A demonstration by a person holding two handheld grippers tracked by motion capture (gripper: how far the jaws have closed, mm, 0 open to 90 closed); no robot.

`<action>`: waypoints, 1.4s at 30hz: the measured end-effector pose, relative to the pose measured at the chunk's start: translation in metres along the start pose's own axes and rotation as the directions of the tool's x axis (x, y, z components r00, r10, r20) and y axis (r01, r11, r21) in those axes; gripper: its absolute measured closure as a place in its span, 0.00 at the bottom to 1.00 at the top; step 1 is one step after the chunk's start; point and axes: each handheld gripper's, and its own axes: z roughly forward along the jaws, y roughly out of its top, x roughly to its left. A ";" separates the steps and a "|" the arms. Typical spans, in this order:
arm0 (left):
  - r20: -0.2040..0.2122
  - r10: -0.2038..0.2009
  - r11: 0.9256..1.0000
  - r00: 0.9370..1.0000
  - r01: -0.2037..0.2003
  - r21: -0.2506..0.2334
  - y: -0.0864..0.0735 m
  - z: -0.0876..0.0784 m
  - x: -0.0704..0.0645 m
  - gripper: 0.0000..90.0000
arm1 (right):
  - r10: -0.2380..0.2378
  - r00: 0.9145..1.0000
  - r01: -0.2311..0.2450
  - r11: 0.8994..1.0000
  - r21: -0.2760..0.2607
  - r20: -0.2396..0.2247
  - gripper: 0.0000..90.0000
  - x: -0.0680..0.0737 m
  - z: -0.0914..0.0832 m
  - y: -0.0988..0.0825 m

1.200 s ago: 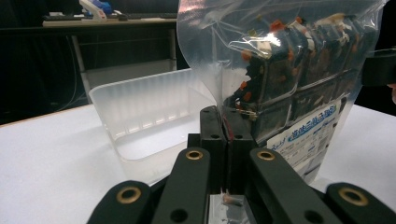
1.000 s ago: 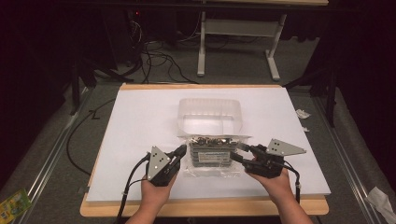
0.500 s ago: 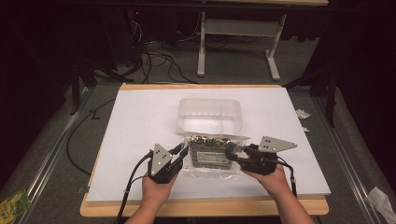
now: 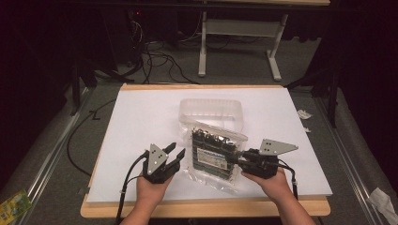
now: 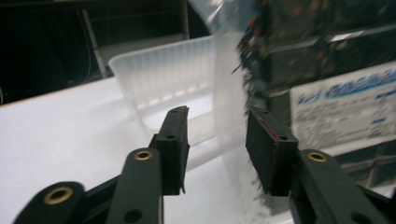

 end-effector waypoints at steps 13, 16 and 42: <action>-0.012 -0.022 0.987 1.000 0.023 0.157 -0.021 -0.008 0.023 0.46 | -0.001 0.998 0.004 0.998 -0.059 0.063 0.85 0.002 -0.018 0.007; -0.007 -0.013 0.981 1.000 0.014 0.195 -0.028 -0.012 0.025 0.42 | -0.004 0.996 0.010 0.997 -0.073 0.089 0.85 0.002 -0.021 0.008; 0.064 -0.032 0.978 0.997 0.018 0.207 -0.037 -0.029 0.032 0.36 | 0.037 0.964 0.019 0.978 -0.206 0.264 0.85 -0.005 -0.033 0.039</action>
